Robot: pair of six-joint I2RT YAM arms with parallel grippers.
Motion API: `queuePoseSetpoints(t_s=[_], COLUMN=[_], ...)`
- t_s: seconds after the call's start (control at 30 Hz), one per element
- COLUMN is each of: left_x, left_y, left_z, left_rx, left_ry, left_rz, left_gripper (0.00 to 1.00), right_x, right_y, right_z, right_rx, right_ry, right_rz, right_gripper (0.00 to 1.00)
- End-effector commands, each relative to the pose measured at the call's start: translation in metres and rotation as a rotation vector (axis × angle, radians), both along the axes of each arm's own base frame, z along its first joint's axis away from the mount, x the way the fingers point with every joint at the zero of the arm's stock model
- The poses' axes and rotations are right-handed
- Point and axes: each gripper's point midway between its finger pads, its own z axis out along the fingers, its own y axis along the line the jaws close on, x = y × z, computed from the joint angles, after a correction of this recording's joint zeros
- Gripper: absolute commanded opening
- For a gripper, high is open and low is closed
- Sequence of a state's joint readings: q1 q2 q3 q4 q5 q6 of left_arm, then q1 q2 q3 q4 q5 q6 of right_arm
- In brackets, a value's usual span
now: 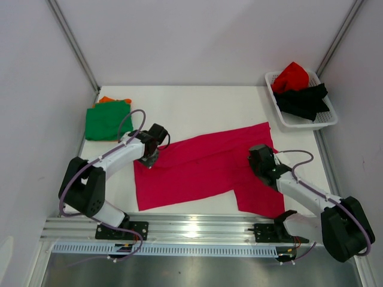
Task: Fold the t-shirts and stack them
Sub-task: Fold the flattened tshirt in 1/3 of the way
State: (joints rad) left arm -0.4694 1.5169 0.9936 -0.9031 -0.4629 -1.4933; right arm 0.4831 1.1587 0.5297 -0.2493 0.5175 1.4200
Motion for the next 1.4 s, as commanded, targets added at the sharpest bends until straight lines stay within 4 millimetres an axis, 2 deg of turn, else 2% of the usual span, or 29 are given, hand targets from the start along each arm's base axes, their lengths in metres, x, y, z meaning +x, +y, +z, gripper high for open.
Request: queuePoseSetpoints(t_s=[0.0, 0.13, 0.3, 0.53, 0.57, 0.7, 0.73, 0.8, 0.9, 0.97, 1.23, 1.3, 1.37], left_x=[0.008, 0.007, 0.005, 0.003, 0.002, 0.003, 0.003, 0.004, 0.005, 0.005, 0.004, 0.004, 0.004], left_y=[-0.003, -0.001, 0.003, 0.005, 0.006, 0.006, 0.005, 0.005, 0.004, 0.003, 0.003, 0.003, 0.004], left_z=[0.005, 0.008, 0.011, 0.010, 0.009, 0.009, 0.009, 0.008, 0.007, 0.005, 0.004, 0.005, 0.006], left_rx=[-0.013, -0.010, -0.001, 0.007, 0.008, 0.009, 0.007, 0.007, 0.005, 0.003, 0.005, 0.006, 0.007], left_ry=[-0.021, -0.030, -0.044, -0.040, -0.038, -0.037, -0.038, -0.035, -0.033, -0.026, -0.023, -0.028, -0.030], left_rz=[-0.009, -0.008, -0.002, 0.004, 0.004, 0.003, 0.002, 0.001, -0.002, -0.004, -0.006, -0.005, -0.005], left_gripper=[0.01, 0.01, 0.01, 0.01, 0.01, 0.01, 0.01, 0.01, 0.01, 0.01, 0.01, 0.01, 0.01], right_x=[0.001, 0.004, 0.008, 0.009, 0.011, 0.012, 0.013, 0.013, 0.013, 0.013, 0.016, 0.016, 0.018], right_y=[-0.010, -0.016, -0.015, -0.014, -0.013, -0.010, -0.008, -0.007, -0.006, -0.008, -0.005, -0.002, -0.001], right_z=[0.011, 0.001, -0.017, -0.032, -0.032, -0.035, -0.034, -0.035, -0.032, -0.031, -0.033, -0.035, -0.036], right_rx=[-0.033, -0.056, -0.071, -0.082, -0.080, -0.078, -0.071, -0.069, -0.064, -0.073, -0.067, -0.066, -0.065], right_ry=[-0.020, 0.001, 0.045, 0.079, 0.072, 0.060, 0.055, 0.060, 0.063, 0.062, 0.052, 0.055, 0.051], right_rz=[-0.027, -0.042, -0.036, -0.029, -0.025, 0.002, 0.009, 0.016, 0.015, 0.011, 0.027, 0.043, 0.051], right_gripper=[0.47, 0.47, 0.47, 0.44, 0.41, 0.17, 0.15, 0.15, 0.24, 0.25, 0.12, 0.04, 0.00])
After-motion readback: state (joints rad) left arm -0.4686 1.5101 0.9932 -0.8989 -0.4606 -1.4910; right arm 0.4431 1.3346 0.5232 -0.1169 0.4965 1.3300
